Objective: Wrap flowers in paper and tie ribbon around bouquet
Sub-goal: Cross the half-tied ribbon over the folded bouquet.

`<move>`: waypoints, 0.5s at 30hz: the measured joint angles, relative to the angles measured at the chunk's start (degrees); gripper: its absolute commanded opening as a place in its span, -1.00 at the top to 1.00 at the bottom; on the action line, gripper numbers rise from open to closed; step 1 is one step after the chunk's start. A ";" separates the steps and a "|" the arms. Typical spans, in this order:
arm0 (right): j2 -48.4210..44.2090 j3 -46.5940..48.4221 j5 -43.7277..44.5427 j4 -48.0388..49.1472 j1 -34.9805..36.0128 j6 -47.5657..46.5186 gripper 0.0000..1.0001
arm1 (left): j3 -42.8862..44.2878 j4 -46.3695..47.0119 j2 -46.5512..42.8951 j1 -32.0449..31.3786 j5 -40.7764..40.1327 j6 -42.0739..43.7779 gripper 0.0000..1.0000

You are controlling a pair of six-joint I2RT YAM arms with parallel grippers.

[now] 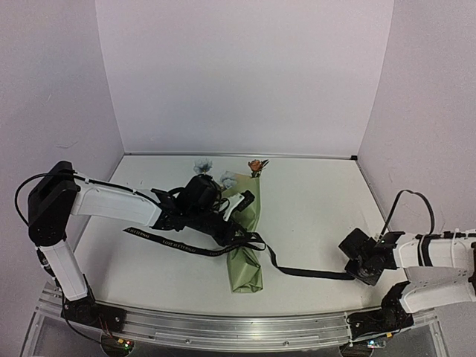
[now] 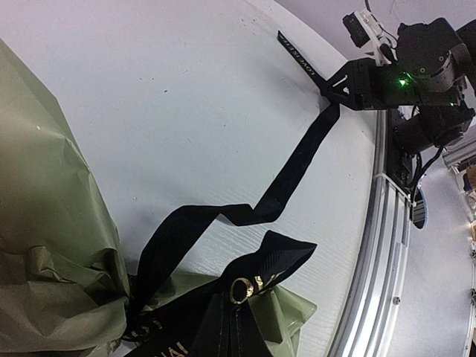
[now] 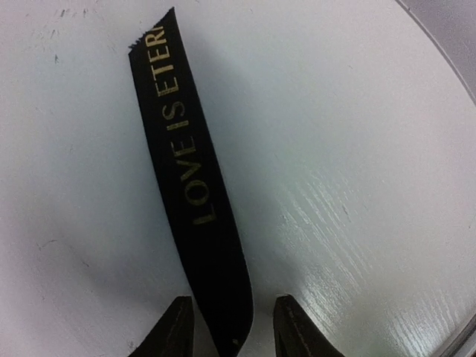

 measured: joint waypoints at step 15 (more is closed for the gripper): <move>9.29 23.00 -4.92 0.01 -1.47 -10.18 1.00 | 1.29 0.29 0.44 -0.25 1.63 1.22 1.00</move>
